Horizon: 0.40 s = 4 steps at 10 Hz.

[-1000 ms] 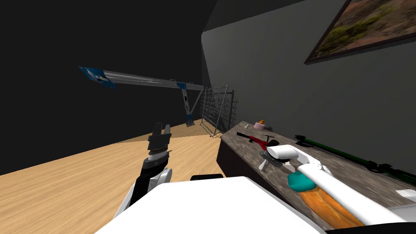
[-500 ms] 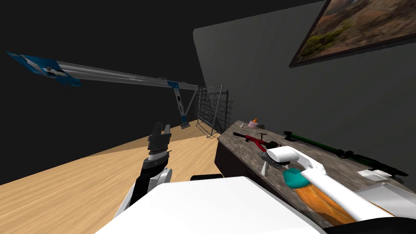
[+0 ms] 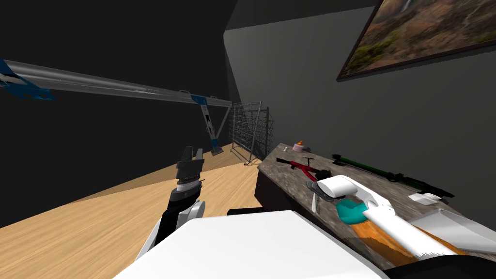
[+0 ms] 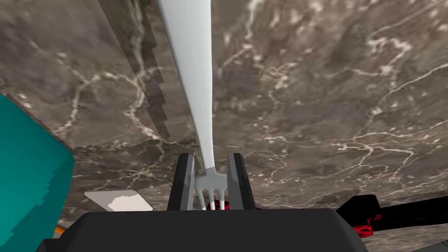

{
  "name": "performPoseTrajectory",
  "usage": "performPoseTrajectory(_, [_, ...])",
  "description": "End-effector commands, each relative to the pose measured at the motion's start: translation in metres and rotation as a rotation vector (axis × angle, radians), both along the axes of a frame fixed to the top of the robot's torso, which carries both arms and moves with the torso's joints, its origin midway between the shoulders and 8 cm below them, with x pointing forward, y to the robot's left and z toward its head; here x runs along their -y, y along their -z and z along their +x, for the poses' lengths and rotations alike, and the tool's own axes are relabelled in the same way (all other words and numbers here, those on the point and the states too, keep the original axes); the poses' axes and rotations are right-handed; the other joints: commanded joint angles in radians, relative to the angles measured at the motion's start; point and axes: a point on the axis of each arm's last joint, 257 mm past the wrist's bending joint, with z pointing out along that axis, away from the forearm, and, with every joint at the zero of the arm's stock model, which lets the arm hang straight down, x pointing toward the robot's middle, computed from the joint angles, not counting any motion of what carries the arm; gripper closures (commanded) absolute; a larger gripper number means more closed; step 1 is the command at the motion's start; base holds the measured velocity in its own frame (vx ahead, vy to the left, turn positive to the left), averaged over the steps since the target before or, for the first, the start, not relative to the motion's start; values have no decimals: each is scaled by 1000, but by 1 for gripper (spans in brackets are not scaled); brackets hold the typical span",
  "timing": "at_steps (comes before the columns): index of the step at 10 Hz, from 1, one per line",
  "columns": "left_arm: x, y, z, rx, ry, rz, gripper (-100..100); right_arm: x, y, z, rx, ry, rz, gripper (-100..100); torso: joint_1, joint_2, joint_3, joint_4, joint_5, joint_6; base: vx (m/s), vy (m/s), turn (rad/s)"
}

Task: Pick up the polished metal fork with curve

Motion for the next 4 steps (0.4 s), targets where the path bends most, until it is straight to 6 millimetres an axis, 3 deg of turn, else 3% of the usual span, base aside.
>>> performPoseTrajectory(1, [0, 0, 0, 0, 0, 0, 0, -12, -7, 6, 17, -33, 3, 100, 0, 0, 0, 0, 0, 0, 76, 11, -71])
performPoseTrajectory(2, [0, 0, 0, 0, 0, 0, 0, -21, -12, 13, 34, -58, 5, 100, 0, 1, 1, 1, 0, -4, 22, 1, 83])
performPoseTrajectory(3, [0, 0, 0, 0, 0, 0, 0, -13, -8, 7, 19, -40, 3, 100, 0, 3, 2, 1, 0, -4, 7, 0, 36])
performPoseTrajectory(4, [0, 0, 0, 0, 0, 0, 0, -14, -9, 10, 25, -45, 4, 0, -1, 5, 3, 1, 0, -2, 0, 0, 0])
